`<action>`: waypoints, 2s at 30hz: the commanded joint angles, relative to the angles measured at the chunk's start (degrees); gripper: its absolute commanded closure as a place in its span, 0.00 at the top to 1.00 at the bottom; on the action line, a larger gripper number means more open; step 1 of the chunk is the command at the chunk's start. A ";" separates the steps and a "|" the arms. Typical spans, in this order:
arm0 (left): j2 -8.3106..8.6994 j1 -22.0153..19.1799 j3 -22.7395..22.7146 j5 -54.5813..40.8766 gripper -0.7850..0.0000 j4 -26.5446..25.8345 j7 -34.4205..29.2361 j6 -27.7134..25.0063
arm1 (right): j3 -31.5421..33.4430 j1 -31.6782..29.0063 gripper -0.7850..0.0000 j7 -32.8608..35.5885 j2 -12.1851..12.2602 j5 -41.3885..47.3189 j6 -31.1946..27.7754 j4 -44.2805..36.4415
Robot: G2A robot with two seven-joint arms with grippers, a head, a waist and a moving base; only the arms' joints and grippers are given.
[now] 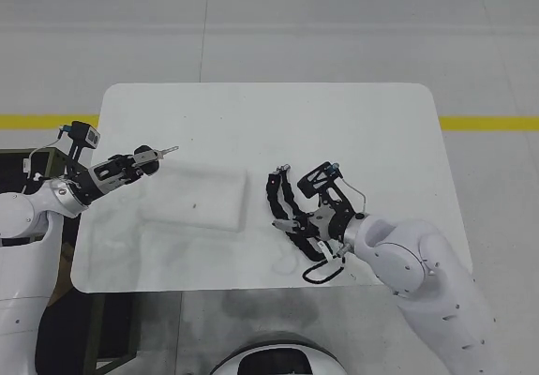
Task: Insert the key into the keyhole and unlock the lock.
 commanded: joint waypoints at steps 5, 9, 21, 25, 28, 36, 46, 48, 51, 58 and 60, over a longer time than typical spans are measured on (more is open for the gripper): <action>0.00 0.00 0.00 0.00 0.00 0.00 0.00 0.00 | -2.93 8.05 1.00 12.96 -1.50 29.64 -0.93 10.66; 0.00 0.00 0.00 0.00 0.00 0.00 0.00 0.00 | -9.54 23.39 1.00 18.38 -4.80 45.54 2.69 25.57; 0.00 0.00 0.00 0.00 0.00 0.00 0.00 0.00 | -18.05 40.69 1.00 16.18 -11.39 48.31 5.13 51.12; 0.00 0.00 0.00 0.00 0.00 0.00 0.00 0.00 | -19.97 42.00 0.94 12.25 -12.75 41.02 7.23 55.06; 0.00 0.00 0.00 0.00 0.00 0.00 0.00 0.00 | -20.42 42.11 0.93 10.85 -13.61 37.67 9.06 57.09; 0.00 0.00 0.00 0.00 0.00 0.00 0.00 0.00 | -19.66 41.85 0.91 10.04 -15.00 28.66 13.32 58.48; 0.00 0.00 0.00 0.00 0.00 0.00 0.00 0.00 | -18.76 41.45 0.67 9.45 -17.28 21.22 16.35 60.13; 0.00 0.00 0.00 0.00 0.00 0.00 0.00 0.00 | -18.50 41.36 0.49 9.35 -17.73 19.92 16.99 60.62; 0.00 0.00 0.00 0.00 0.00 0.00 0.00 0.00 | -18.70 41.25 0.34 9.23 -18.50 17.17 17.84 61.38; 0.00 0.00 0.00 0.00 0.00 0.00 0.00 0.00 | -18.05 40.47 0.00 9.32 -20.31 13.39 18.51 61.81; 0.00 0.00 0.00 0.00 0.00 0.00 0.00 0.00 | -16.43 40.09 0.00 9.81 -20.41 13.43 17.84 61.39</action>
